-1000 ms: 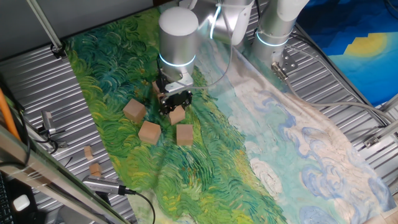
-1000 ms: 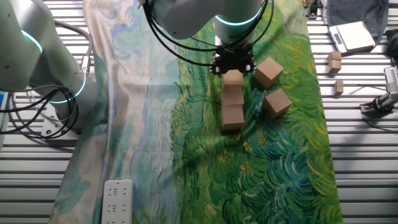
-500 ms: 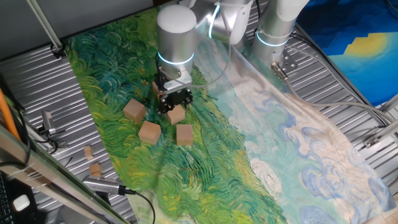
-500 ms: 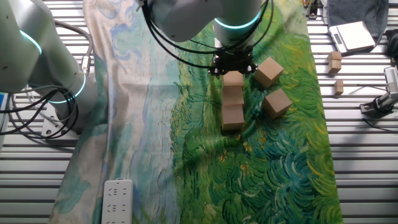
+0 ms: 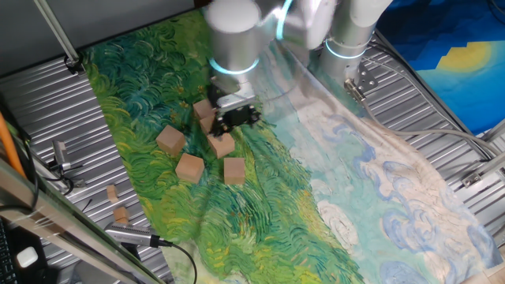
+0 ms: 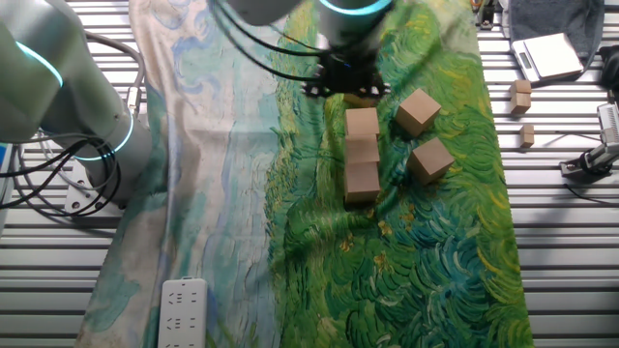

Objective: Stack the blocks into a pyramid shape

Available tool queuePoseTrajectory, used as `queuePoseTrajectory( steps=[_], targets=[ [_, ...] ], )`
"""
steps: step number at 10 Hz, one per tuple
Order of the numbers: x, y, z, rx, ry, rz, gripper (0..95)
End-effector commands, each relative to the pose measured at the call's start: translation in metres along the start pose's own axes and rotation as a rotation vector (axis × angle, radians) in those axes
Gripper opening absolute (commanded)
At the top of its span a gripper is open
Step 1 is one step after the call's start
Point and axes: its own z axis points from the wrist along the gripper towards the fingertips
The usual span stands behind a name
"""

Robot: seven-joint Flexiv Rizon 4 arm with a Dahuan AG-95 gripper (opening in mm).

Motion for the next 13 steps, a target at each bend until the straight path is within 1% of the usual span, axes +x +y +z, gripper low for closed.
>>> queuePoseTrajectory(
  steps=[1,2,5,6,7,8,9,12,13],
  targets=[
    [-0.013,0.014,-0.006,-0.013,0.046,0.107,0.0],
    [-0.017,0.021,-0.005,-0.023,0.047,0.141,0.0],
    [-0.029,0.032,-0.003,-0.025,0.051,0.192,0.0],
    [-0.033,0.035,-0.004,-0.025,0.059,0.210,0.0],
    [-0.042,0.043,-0.007,-0.031,0.064,0.251,0.0],
    [-0.046,0.048,-0.008,-0.029,0.078,0.265,0.0],
    [-0.052,0.055,-0.008,-0.030,0.082,0.293,0.0],
    [-0.061,0.067,-0.008,-0.035,0.084,0.326,0.0],
    [-0.062,0.068,-0.008,-0.038,0.082,0.331,0.0]
  ],
)
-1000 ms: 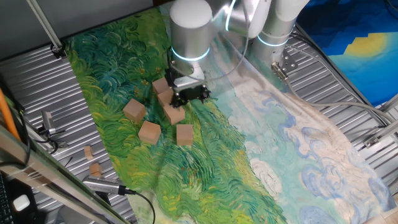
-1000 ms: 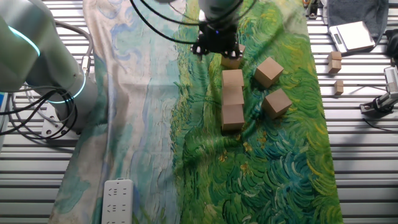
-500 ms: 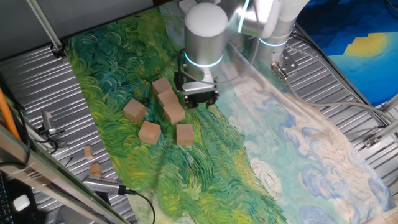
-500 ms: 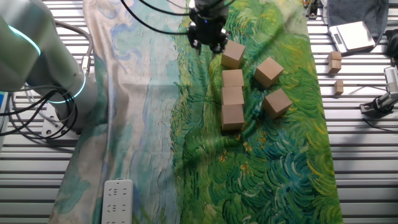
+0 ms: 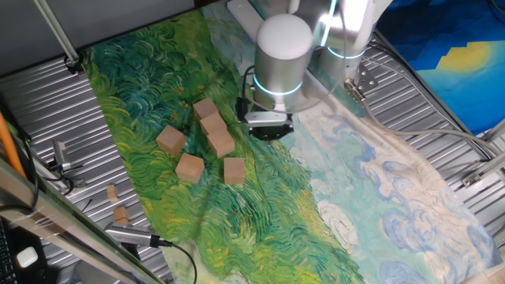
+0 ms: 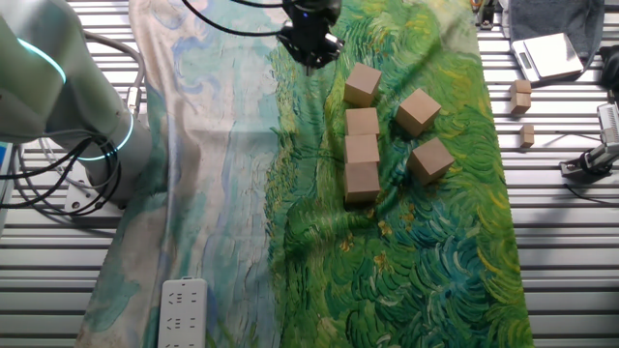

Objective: Stack the blocks into a pyramid shape

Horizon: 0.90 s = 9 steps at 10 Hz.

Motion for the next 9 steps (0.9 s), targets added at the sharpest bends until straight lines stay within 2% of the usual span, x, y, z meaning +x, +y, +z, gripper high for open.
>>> queuePoseTrajectory(
  steps=[1,4,5,7,8,9],
  targets=[
    [-0.003,0.002,0.002,-0.003,-0.004,0.019,0.0],
    [-0.004,0.003,0.001,-0.010,-0.016,0.050,0.0],
    [-0.005,0.001,0.001,-0.006,-0.009,0.040,0.0],
    [-0.015,-0.013,0.004,-0.003,-0.004,0.025,0.0],
    [-0.022,-0.029,0.006,-0.010,-0.018,0.025,0.0],
    [-0.027,-0.042,0.006,-0.015,-0.014,0.017,0.0]
  ],
)
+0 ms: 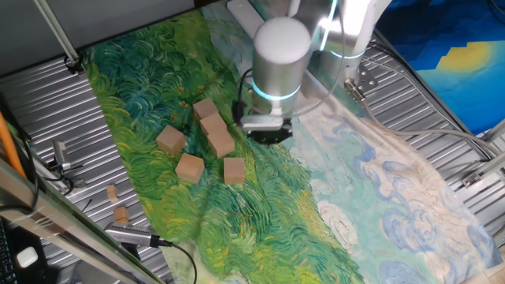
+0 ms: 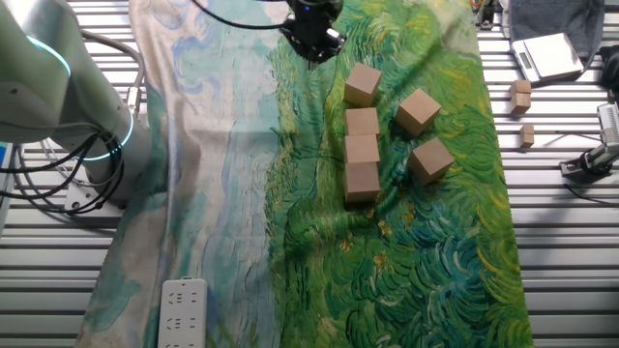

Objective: Stack the blocks into a pyramid shape

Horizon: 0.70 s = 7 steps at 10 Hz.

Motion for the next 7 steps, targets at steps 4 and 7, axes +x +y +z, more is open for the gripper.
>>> queuePoseTrajectory(
  steps=[4,7],
  targets=[
    [-0.015,-0.041,-0.006,-0.020,0.003,-0.023,0.0],
    [-0.018,-0.049,-0.002,-0.020,-0.017,-0.056,57.0]
  ],
)
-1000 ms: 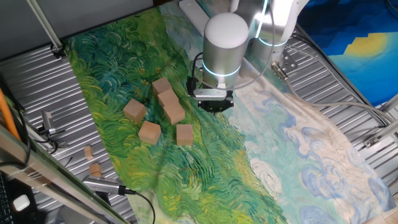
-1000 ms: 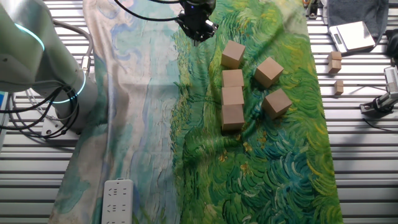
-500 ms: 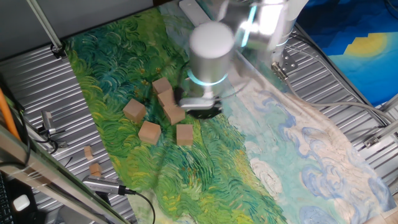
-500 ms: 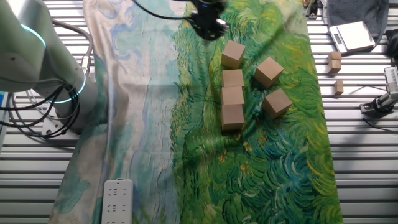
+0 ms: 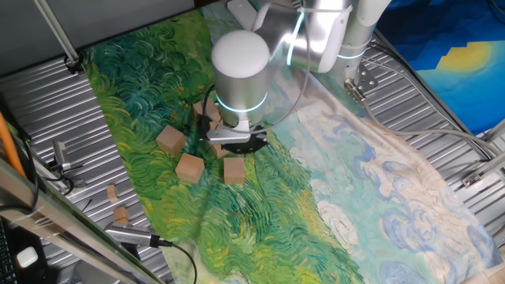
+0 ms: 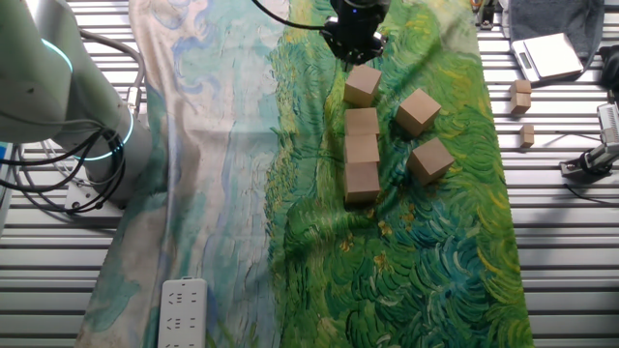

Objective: Stack the blocks into a pyramid shape

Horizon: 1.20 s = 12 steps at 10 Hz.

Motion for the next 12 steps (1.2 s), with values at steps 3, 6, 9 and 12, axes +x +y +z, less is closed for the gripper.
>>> queuePoseTrajectory(
  steps=[3,6,9,12],
  targets=[
    [-0.006,-0.016,0.009,0.011,-0.032,-0.050,76.0],
    [-0.013,-0.023,0.010,0.012,-0.028,-0.052,95.0],
    [-0.016,-0.026,0.014,0.014,-0.025,-0.059,95.0],
    [-0.016,-0.026,0.021,0.019,-0.027,-0.067,95.0]
  ],
)
